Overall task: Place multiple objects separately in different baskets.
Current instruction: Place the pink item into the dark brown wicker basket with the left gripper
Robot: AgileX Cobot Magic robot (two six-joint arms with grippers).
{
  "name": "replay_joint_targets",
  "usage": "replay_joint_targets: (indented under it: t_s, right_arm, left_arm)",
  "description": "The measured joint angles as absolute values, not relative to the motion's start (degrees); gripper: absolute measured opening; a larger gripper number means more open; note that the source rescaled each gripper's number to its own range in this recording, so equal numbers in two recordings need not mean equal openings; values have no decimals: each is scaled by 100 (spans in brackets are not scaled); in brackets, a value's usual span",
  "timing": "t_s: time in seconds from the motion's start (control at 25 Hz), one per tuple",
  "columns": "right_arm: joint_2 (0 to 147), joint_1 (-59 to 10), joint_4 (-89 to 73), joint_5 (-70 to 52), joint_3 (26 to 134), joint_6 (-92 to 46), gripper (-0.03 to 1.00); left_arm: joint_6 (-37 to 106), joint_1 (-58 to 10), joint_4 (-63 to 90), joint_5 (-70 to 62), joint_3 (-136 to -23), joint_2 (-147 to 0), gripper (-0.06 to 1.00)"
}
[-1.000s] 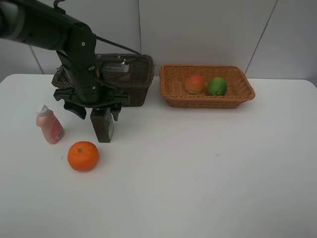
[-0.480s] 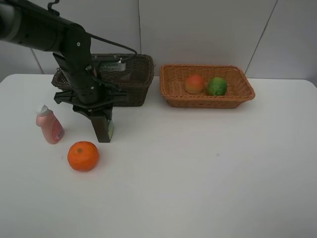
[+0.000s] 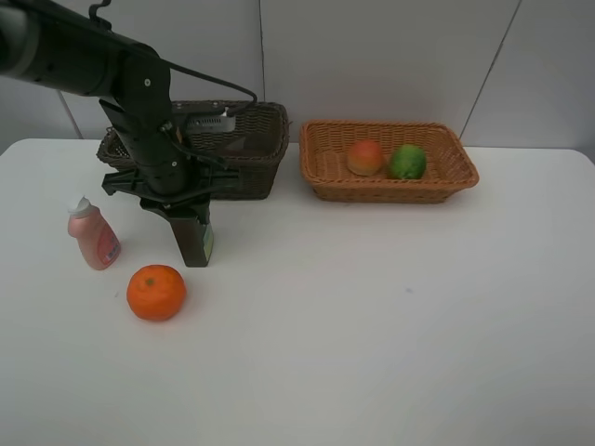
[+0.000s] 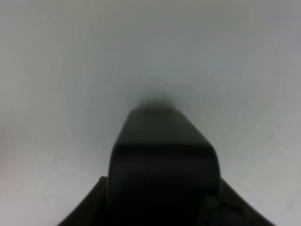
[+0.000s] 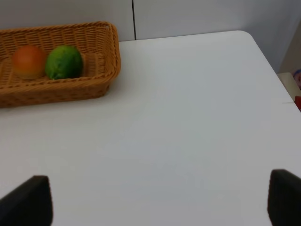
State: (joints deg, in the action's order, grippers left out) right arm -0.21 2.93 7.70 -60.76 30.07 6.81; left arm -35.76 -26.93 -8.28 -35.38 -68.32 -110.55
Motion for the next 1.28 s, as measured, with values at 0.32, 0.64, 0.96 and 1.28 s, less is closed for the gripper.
replay_joint_targets:
  t_s: [0.32, 0.64, 0.96, 1.28]
  right_arm:
    - [-21, 293, 770, -6076, 3007, 681, 97]
    - [-21, 293, 770, -6076, 3007, 681, 97]
    - [-21, 293, 770, -6076, 3007, 681, 97]
    - [-21, 293, 770, -6076, 3007, 681, 97]
  left_arm:
    - [-3581, -2693, -826, -3538, -6832, -11055, 47]
    - [-3482, -2693, -804, -3619, -6832, -11015, 47]
    - [-3324, -2672, -833, -3920, -6828, -10173, 47]
    - [-3061, -2332, -1527, -4593, -7704, -9601, 47]
